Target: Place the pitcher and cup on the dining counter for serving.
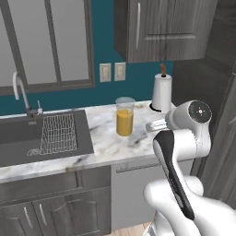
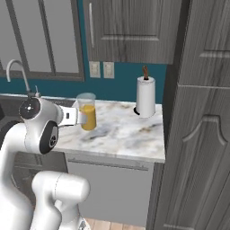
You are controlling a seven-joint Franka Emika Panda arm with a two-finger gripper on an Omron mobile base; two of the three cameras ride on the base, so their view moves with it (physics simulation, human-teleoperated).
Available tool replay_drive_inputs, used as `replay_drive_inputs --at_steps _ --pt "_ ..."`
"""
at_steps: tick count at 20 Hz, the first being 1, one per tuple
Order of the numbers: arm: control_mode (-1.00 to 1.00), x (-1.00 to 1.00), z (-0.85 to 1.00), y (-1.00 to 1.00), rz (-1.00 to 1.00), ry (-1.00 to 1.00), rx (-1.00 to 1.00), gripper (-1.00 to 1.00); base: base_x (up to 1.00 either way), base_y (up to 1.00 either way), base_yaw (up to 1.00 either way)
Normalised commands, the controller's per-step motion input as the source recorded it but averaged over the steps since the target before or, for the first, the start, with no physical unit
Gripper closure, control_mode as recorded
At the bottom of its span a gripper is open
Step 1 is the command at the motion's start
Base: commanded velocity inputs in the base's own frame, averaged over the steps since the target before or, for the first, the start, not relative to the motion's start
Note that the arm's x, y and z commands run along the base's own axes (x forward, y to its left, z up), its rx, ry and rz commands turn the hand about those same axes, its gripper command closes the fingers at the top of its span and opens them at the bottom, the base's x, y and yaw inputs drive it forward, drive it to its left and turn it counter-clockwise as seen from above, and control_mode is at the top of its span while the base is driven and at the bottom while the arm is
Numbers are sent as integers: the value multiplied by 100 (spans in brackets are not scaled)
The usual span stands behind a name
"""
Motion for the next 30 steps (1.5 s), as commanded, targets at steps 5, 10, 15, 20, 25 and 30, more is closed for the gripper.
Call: replay_drive_inputs --at_steps 5,10,15,20,25,30 --pt "100 0 0 0 0 0 0 -100 42 21 -1" --pt "-100 4 1 8 0 0 0 -100 18 23 0" --pt "-100 26 13 27 0 15 0 -100 0 0 0" --pt "-100 39 -1 23 0 39 0 -100 0 0 0" --pt "-100 22 -3 5 0 20 1 -100 0 0 0" --pt "-100 4 -37 0 0 0 0 -100 0 0 0"
